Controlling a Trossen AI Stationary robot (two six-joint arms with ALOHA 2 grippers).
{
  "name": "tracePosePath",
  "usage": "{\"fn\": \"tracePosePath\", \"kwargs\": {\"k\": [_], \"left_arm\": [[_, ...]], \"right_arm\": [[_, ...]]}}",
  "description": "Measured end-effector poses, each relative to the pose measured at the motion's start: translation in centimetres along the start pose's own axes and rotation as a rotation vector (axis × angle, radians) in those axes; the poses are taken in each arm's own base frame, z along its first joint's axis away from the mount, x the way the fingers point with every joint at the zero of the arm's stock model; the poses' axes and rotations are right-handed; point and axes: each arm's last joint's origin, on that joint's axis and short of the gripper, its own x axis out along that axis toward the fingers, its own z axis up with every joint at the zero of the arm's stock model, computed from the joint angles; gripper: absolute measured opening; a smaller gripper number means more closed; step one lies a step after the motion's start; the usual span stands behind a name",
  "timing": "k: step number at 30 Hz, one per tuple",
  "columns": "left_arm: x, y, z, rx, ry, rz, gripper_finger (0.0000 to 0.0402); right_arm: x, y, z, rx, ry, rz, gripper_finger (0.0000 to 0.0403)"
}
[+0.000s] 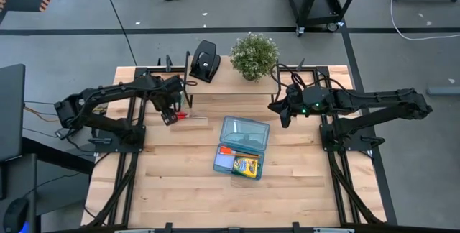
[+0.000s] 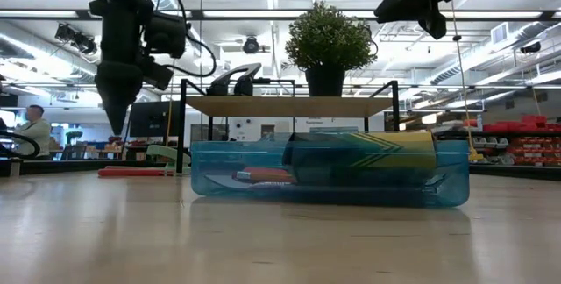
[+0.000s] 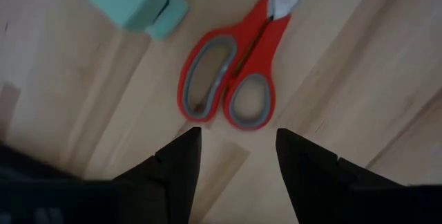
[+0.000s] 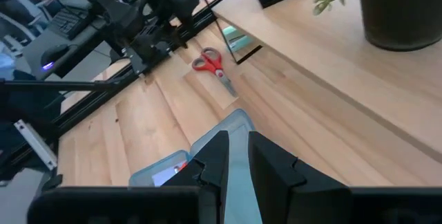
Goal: Pack school essentials
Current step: Put the orange scissor into the blue supply box
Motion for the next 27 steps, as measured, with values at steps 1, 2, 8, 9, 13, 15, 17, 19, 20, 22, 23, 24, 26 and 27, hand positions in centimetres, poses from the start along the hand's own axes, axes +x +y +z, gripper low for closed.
{"fn": "tracePosePath", "kwargs": {"k": [1, 2, 8, 9, 13, 15, 17, 19, 20, 22, 23, 24, 26, 27], "left_arm": [[0.0, 0.03, 0.1, 0.006, -0.011, -0.007, 0.02], [0.0, 0.07, 0.15, 0.015, -0.017, -0.013, 0.0201], [0.1, 0.38, 0.21, 0.032, -0.03, -0.05, 0.0203], [0.11, 0.41, 0.18, 0.036, -0.028, -0.05, 0.0204], [0.11, 0.51, 0.19, 0.046, -0.03, -0.049, 0.021], [0.11, 0.51, 0.17, 0.031, -0.028, -0.048, 0.0212], [0.12, 0.58, 0.17, -0.021, -0.025, -0.021, 0.0214], [0.12, 0.67, 0.17, -0.072, -0.024, 0.006, 0.0215], [0.12, 0.69, 0.18, -0.088, -0.025, 0.011, 0.0215], [0.12, 0.69, 0.17, -0.084, -0.024, 0.013, 0.0212], [0.12, 0.68, 0.16, -0.07, -0.023, 0.011, 0.0211], [0.12, 0.65, 0.16, -0.05, -0.023, 0.002, 0.021], [0.13, 0.61, 0.14, -0.01, -0.021, -0.01, 0.0208], [0.17, 0.61, 0.12, 0.001, -0.02, -0.009, 0.0207]], "right_arm": [[0.0, 0.02, -0.01, 0.0, 0.004, 0.006, 0.0065], [0.0, 0.03, -0.02, 0.0, 0.007, 0.01, 0.0065], [0.0, 0.04, -0.03, 0.015, 0.01, 0.014, 0.0065], [0.0, 0.04, -0.03, 0.015, 0.01, 0.014, 0.0065], [0.0, 0.05, -0.03, 0.015, 0.012, 0.017, 0.0065], [0.0, 0.05, -0.03, 0.015, 0.012, 0.017, 0.0065], [0.0, 0.05, -0.03, 0.015, 0.012, 0.017, 0.0065], [0.0, 0.05, -0.03, 0.015, 0.012, 0.017, 0.0065], [0.0, 0.05, -0.03, 0.015, 0.012, 0.017, 0.0065], [0.0, 0.05, -0.03, 0.015, 0.012, 0.017, 0.0065], [0.0, 0.05, -0.03, 0.012, 0.012, 0.017, 0.0065], [0.0, 0.05, -0.03, 0.007, 0.012, 0.017, 0.0065], [0.0, 0.07, -0.05, -0.007, 0.018, 0.026, 0.0065], [0.0, 0.09, -0.06, -0.013, 0.02, 0.03, 0.0065]]}}
